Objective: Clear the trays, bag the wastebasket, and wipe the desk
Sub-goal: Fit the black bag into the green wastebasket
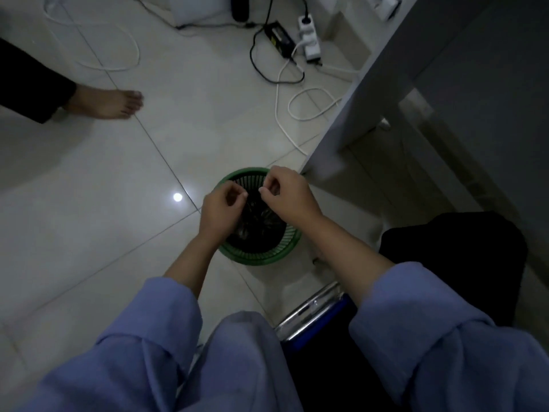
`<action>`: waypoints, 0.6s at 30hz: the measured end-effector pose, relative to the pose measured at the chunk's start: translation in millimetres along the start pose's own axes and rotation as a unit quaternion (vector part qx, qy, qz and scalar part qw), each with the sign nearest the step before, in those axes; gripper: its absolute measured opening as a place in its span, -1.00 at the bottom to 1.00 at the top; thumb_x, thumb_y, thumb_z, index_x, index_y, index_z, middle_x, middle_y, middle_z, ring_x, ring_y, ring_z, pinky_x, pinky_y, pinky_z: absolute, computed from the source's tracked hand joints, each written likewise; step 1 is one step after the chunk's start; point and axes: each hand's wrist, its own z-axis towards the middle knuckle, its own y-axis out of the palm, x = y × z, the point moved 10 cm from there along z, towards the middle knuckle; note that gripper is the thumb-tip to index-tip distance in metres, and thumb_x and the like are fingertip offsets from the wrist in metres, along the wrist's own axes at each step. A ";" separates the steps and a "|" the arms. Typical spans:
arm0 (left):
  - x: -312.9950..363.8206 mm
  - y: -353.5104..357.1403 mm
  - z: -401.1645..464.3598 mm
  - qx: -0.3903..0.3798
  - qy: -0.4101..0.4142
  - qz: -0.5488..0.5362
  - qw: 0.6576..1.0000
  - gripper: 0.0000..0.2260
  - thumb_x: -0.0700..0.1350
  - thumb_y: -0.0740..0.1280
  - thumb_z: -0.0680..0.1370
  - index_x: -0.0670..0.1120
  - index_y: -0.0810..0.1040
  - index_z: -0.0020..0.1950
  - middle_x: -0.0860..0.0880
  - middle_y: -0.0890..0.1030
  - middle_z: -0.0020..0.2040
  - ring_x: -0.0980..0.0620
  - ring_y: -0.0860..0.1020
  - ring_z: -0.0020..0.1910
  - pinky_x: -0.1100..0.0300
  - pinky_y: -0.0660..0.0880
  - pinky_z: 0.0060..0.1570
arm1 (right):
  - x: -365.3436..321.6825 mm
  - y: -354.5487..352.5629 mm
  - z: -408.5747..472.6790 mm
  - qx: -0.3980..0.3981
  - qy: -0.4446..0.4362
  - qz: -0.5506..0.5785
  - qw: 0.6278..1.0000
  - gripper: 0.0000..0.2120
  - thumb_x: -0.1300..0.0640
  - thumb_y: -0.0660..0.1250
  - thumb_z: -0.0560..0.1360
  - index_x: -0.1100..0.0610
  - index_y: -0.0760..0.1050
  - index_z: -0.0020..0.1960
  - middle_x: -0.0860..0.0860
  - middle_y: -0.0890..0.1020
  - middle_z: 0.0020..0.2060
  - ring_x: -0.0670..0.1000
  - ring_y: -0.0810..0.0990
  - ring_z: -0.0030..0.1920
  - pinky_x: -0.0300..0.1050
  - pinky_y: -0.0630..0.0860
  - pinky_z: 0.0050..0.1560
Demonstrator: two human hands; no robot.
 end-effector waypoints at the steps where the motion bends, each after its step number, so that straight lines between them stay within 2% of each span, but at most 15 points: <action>1: 17.2 -13.2 6.6 0.015 0.021 0.000 1.000 -0.97 -0.16 0.34 0.47 -0.10 0.57 -0.16 0.03 0.59 -0.24 0.11 0.52 -0.26 0.27 0.40 -0.24 | -11.5 -13.2 3.6 0.015 -0.011 0.008 1.000 -0.90 0.17 0.35 0.39 0.14 0.45 -0.25 0.06 0.58 -0.28 0.05 0.53 -0.21 -0.01 0.50 -0.18; 5: 96.9 -56.9 20.2 0.061 0.097 -0.025 0.993 -0.95 -0.14 0.33 0.48 -0.03 0.53 -0.19 0.12 0.57 -0.27 0.22 0.49 -0.33 0.36 0.41 -0.28 | -53.4 -75.4 7.2 0.081 -0.044 0.043 0.995 -0.92 0.17 0.34 0.37 0.13 0.45 -0.26 0.03 0.59 -0.30 0.04 0.56 -0.19 0.03 0.52 -0.12; 10: 208.0 -87.0 -0.4 0.101 0.215 -0.045 0.970 -0.94 -0.15 0.33 0.49 -0.02 0.52 -0.17 0.18 0.55 -0.27 0.25 0.49 -0.31 0.45 0.37 -0.28 | -104.0 -163.3 -17.7 0.144 -0.090 0.078 0.982 -0.90 0.18 0.34 0.42 0.17 0.46 -0.23 0.00 0.59 -0.33 -0.04 0.56 -0.25 0.01 0.54 -0.16; 14: 306.4 -92.4 -36.5 0.096 0.342 -0.045 0.934 -0.95 -0.17 0.33 0.50 -0.01 0.53 -0.12 0.23 0.52 -0.26 0.27 0.52 -0.26 0.47 0.41 -0.22 | -141.0 -252.6 -63.7 0.223 -0.144 0.058 0.962 -0.91 0.20 0.34 0.44 0.20 0.48 -0.21 0.01 0.59 -0.33 -0.06 0.53 -0.29 -0.10 0.50 -0.20; 18: 397.8 -99.7 -79.7 0.100 0.443 -0.076 0.888 -0.95 -0.17 0.34 0.50 -0.03 0.53 -0.09 0.27 0.50 -0.22 0.33 0.51 -0.26 0.51 0.41 -0.20 | -156.7 -325.6 -123.0 0.301 -0.150 0.031 0.941 -0.92 0.18 0.34 0.44 0.18 0.49 -0.20 -0.02 0.59 -0.34 -0.06 0.52 -0.30 -0.15 0.49 -0.24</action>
